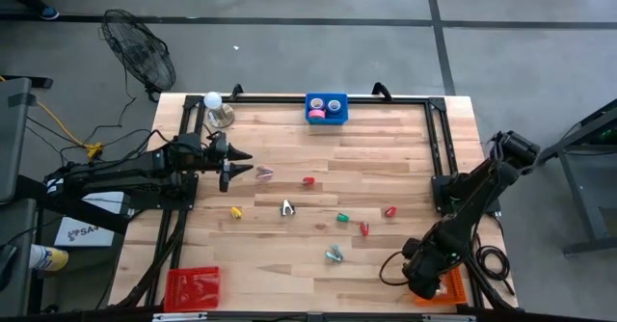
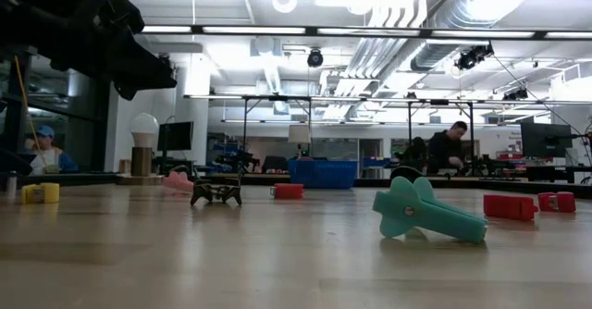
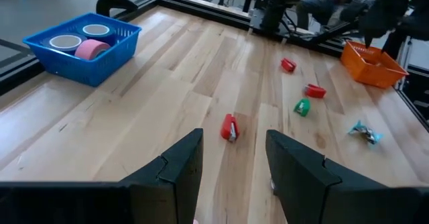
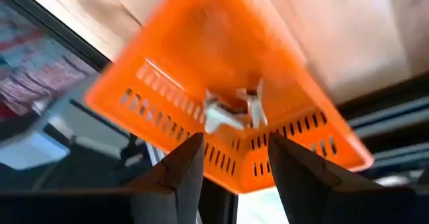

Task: Pick and place Stapler, Stapler remover, tape
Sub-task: Put the light blue staple remover into the orange bin

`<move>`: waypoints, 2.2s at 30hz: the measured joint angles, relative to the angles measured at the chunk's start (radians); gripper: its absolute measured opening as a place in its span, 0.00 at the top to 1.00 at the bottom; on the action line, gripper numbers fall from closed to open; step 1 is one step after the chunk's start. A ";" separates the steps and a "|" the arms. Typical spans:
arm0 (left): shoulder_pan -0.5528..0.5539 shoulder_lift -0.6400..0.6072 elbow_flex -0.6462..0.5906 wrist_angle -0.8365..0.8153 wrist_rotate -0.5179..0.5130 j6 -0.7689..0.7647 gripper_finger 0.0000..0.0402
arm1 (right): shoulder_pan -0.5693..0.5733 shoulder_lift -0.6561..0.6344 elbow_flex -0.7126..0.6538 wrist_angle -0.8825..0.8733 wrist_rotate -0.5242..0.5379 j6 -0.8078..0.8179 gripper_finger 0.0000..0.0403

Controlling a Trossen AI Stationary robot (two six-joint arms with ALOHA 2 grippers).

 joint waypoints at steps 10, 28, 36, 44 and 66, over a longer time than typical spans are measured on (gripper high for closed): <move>0.000 0.000 0.000 0.000 -0.005 -0.002 0.60 | -0.036 -0.147 0.000 -0.093 0.469 -0.199 0.61; 0.000 0.000 0.000 0.000 -0.026 -0.008 0.60 | -0.304 0.057 0.000 0.217 0.780 -0.840 0.61; 0.000 0.000 0.000 0.000 -0.044 0.012 0.60 | -0.276 0.211 0.000 0.404 0.801 -0.860 0.61; 0.000 0.001 0.000 0.000 -0.032 0.012 0.60 | -0.228 0.295 0.000 0.502 0.821 -0.850 0.61; 0.000 0.002 0.000 -0.017 -0.029 0.020 0.60 | -0.153 0.416 0.002 0.728 0.866 -0.716 0.50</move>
